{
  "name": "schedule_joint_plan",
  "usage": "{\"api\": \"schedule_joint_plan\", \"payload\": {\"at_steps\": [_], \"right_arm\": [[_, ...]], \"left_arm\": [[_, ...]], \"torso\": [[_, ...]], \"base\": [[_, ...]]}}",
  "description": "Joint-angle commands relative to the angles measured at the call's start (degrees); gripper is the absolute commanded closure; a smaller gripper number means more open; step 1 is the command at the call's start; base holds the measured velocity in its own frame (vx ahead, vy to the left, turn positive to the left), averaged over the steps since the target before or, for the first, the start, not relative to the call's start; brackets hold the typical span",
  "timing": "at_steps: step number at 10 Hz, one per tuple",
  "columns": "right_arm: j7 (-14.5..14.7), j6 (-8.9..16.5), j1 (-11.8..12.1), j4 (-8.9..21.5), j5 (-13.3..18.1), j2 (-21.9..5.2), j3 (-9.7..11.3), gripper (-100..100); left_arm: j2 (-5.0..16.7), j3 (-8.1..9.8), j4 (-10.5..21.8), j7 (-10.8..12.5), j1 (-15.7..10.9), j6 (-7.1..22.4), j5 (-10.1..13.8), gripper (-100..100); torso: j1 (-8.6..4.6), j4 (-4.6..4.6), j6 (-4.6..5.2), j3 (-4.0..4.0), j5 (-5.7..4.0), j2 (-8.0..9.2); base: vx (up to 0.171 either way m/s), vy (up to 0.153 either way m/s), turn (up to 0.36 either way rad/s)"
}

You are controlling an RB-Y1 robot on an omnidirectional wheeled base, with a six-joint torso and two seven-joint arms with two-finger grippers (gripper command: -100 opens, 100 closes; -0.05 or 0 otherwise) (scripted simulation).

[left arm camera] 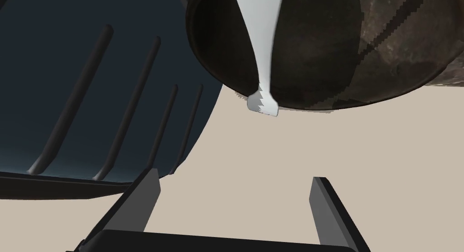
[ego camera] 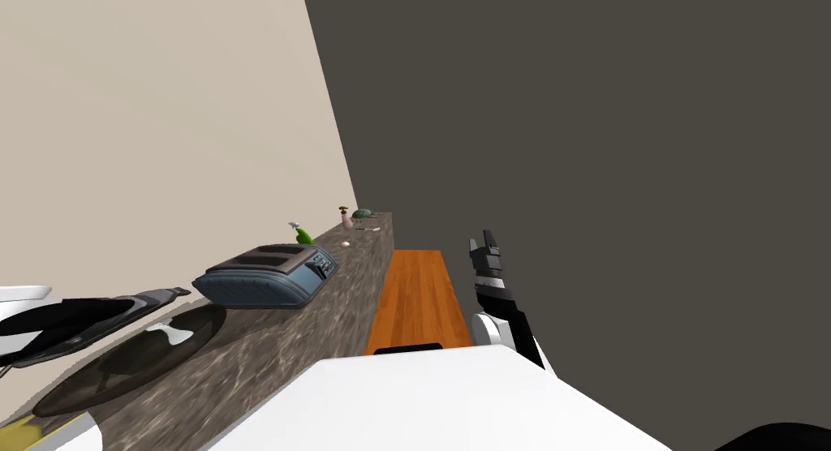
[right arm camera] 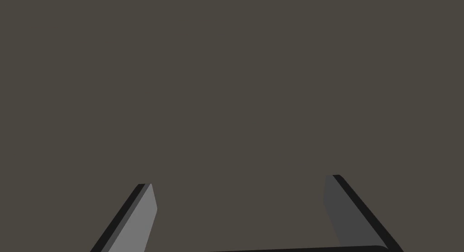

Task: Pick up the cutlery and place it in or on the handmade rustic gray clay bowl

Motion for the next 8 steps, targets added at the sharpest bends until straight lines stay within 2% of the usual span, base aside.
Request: {"api": "schedule_joint_plan", "payload": {"at_steps": [1,2,3,8], "right_arm": [[0.0,0.0,0.0,0.0,0.0,0.0,0.0,0],[0.0,0.0,-0.01,0.0,0.0,0.0,0.0,0],[0.0,0.0,0.02,0.0,0.0,0.0,-0.01,0],[0.0,0.0,0.03,0.0,0.0,-0.01,-0.01,0]], "left_arm": [[2.1,-0.79,-0.09,1.5,0.95,0.31,2.63,-100],[0.87,0.19,0.42,0.03,1.09,0.14,2.41,-100],[0.96,0.27,0.49,-0.12,1.19,0.16,2.74,0],[0.95,0.26,0.48,-0.1,1.19,0.16,2.7,0]], "torso": [[0.0,0.0,0.0,0.0,0.0,0.0],[0.03,0.01,0.03,0.04,0.0,0.07],[0.1,0.0,-0.09,-0.05,0.03,-0.12],[0.12,-0.1,-0.05,-0.26,0.04,-0.47]], "base": [[-0.152,-0.001,-0.377],[-0.07,0.008,-0.085],[-0.011,0.0,0.015],[-0.001,0.0,0.0]]}}
